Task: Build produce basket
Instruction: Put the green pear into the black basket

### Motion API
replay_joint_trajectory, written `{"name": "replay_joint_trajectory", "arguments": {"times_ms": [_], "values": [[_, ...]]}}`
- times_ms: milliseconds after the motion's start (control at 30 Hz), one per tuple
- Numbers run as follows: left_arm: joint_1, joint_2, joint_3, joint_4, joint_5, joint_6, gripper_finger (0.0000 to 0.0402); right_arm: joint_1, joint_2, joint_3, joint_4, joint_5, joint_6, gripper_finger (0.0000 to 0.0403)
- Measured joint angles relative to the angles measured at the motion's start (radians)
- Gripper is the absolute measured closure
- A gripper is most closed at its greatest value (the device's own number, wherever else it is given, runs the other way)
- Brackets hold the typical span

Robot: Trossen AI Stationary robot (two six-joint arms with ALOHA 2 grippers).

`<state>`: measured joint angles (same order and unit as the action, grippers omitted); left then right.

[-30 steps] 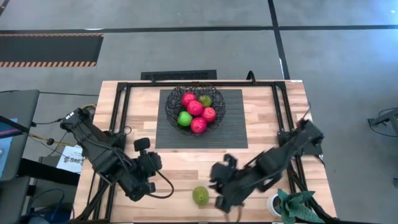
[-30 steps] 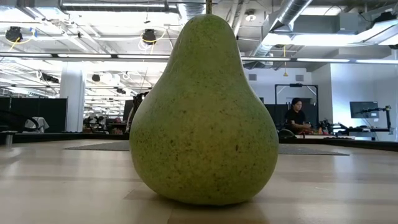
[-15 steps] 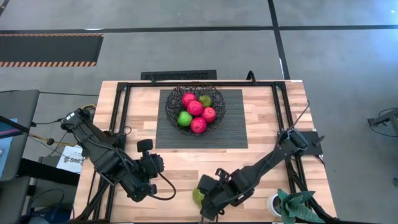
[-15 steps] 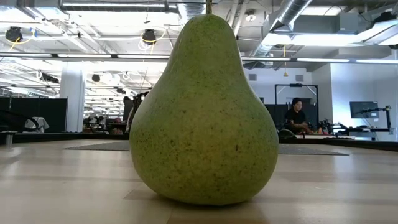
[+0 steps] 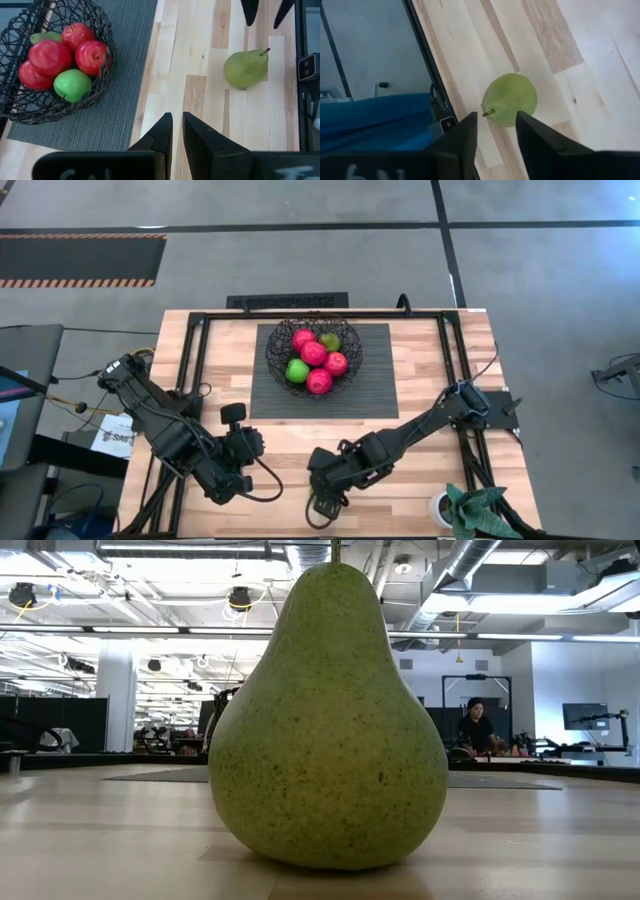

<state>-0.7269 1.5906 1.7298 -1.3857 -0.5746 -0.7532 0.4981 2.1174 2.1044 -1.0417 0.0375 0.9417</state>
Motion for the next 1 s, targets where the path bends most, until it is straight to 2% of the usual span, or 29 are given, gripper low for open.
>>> {"name": "replay_joint_trajectory", "arguments": {"times_ms": [167, 300, 600, 1000], "values": [[0.0, 0.0, 0.0, -0.01, -0.013, 0.0, 0.0371, -0.002, 0.0, 0.0, 0.012, -0.04, 0.015, 0.0198], [0.0, 0.0, 0.0, -0.016, -0.014, 0.0, 0.0371, 0.009, 0.026, -0.001, 0.017, -0.046, 0.071, 0.0179], [0.0, 0.0, 0.0, -0.019, -0.021, 0.008, 0.0371, 0.011, 0.116, -0.002, 0.036, -0.103, 0.109, 0.0184], [0.0, 0.0, 0.0, -0.04, -0.021, 0.009, 0.0371, -0.011, 0.13, 0.0, 0.104, -0.112, 0.101, 0.0189]]}}
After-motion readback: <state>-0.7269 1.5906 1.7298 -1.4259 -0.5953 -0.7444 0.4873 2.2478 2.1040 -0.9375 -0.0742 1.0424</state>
